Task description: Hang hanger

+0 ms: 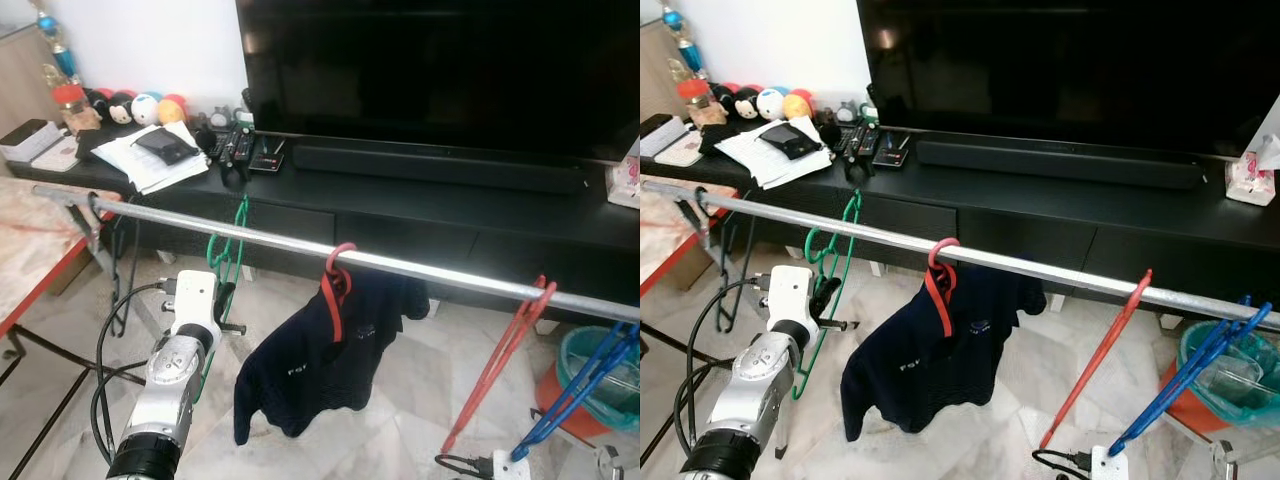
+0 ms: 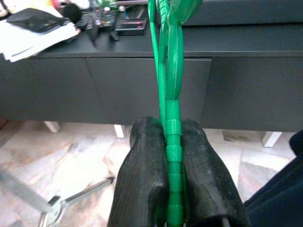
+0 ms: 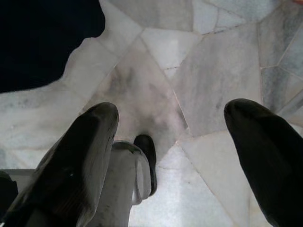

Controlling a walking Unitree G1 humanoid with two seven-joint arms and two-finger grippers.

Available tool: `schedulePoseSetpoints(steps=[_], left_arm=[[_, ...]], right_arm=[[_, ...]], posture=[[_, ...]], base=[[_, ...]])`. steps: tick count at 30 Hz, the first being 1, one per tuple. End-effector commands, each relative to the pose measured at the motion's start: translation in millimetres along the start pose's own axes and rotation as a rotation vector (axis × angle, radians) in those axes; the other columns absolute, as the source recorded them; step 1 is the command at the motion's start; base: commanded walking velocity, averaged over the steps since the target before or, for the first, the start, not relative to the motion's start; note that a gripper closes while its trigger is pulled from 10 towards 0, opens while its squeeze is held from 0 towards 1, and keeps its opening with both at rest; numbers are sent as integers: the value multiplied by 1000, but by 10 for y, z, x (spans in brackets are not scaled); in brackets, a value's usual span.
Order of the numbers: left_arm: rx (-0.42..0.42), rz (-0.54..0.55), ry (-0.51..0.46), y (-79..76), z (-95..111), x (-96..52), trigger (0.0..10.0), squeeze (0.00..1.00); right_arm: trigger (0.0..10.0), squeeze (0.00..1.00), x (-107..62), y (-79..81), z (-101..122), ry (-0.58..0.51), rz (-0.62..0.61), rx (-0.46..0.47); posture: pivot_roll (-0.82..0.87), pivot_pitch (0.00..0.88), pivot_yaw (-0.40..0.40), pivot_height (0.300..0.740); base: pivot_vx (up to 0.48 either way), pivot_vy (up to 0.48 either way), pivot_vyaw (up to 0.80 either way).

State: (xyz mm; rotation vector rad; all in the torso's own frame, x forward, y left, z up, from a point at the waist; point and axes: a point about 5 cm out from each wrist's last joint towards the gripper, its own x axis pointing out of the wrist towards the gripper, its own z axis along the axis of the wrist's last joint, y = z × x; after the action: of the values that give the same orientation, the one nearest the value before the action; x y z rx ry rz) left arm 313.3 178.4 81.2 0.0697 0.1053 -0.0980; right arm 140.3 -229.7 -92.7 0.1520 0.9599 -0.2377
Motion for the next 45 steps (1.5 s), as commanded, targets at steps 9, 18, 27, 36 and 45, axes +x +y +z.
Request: schedulePoseSetpoints(steps=[9, 18, 27, 36, 45], left_arm=[[-8, -18, -30, -1, 53, -1, 10000, 0], [-16, -118, 4, -102, 19, 25, 10000, 0], [-11, -118, 7, -110, 15, 30, 10000, 0], [-25, -67, 6, -46, -119, -60, 10000, 0], [29, -52, 13, 28, -318, -307, 10000, 0]], right_arm=[[10000, 0, -14, -10, -68, 23, -6, 9], [10000, 0, -14, -8, -68, 23, -6, 10], [10000, 0, -15, -10, -69, 22, -9, 13], [10000, 0, -13, -3, -66, 21, -7, 12], [10000, 0, -14, -3, -70, 23, -8, 11]], posture=[[-32, 0, 39, 740], [-35, 0, 41, 740], [-33, 0, 39, 740], [-39, 0, 43, 740], [-34, 0, 47, 740]], base=[[0, 0, 0], [0, 0, 0], [0, 0, 0], [0, 0, 0], [0, 0, 0]])
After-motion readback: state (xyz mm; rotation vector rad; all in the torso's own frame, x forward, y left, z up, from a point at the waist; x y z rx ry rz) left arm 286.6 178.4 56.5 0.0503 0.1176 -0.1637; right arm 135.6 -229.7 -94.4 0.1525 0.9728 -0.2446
